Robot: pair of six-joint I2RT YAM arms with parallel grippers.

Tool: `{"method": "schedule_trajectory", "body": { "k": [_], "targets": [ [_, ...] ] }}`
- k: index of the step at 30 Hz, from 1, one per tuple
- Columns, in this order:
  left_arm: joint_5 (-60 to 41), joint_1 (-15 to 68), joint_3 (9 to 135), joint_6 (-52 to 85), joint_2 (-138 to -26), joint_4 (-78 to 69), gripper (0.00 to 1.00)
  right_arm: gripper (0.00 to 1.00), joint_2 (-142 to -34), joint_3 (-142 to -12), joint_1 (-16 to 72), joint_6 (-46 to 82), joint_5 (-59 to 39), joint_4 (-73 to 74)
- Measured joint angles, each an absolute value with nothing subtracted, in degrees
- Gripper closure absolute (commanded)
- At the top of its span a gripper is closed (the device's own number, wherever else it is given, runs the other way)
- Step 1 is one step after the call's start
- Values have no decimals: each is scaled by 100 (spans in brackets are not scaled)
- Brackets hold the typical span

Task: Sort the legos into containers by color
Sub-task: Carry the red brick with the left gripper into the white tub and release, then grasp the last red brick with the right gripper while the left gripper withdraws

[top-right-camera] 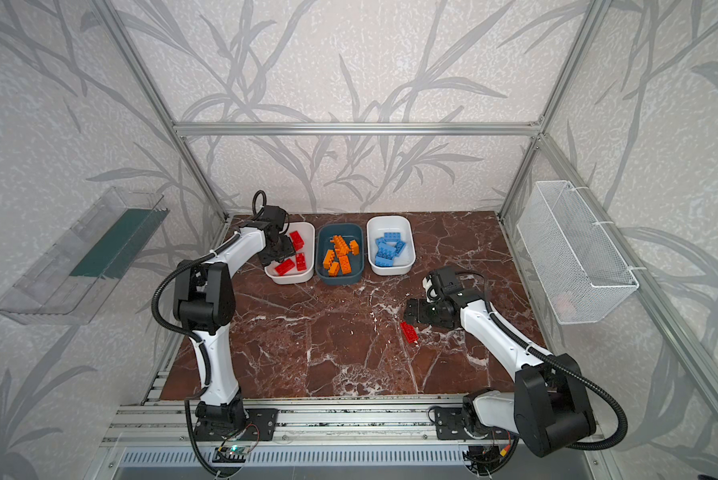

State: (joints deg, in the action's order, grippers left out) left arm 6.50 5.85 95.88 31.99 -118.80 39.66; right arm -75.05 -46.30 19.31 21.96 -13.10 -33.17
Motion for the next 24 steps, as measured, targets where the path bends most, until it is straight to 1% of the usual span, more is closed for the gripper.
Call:
{"method": "schedule_trajectory", "body": {
  "k": [3,4,6,7,13,16,20,24],
  "targets": [
    [526,633,9091,3242,-11389,3859,19,6,-7778,-4797,2156,2147,-1199,-3365],
    [495,644,8862,3277,-11135,3813,19,7,-7870,-4823,2222,2139,-1164,-3361],
    [467,707,8449,3323,-10610,3763,16,10,-8034,-4838,2353,2134,-1087,-3369],
    [467,768,8235,3358,-10320,3723,16,13,-8125,-4849,2425,2141,-1044,-3371],
    [701,1533,6879,3579,-8705,3420,15,21,-8619,-4899,2709,2134,-930,-3363],
    [856,1970,6224,3697,-8152,3334,15,31,-8680,-4899,2755,2139,-845,-3358],
    [1188,2482,5358,3876,-7522,3315,16,47,-8680,-4831,2825,2165,-705,-3275],
    [1354,2700,4700,4066,-6871,3345,16,53,-8685,-4659,2976,2237,-447,-3258]
  ]
}}
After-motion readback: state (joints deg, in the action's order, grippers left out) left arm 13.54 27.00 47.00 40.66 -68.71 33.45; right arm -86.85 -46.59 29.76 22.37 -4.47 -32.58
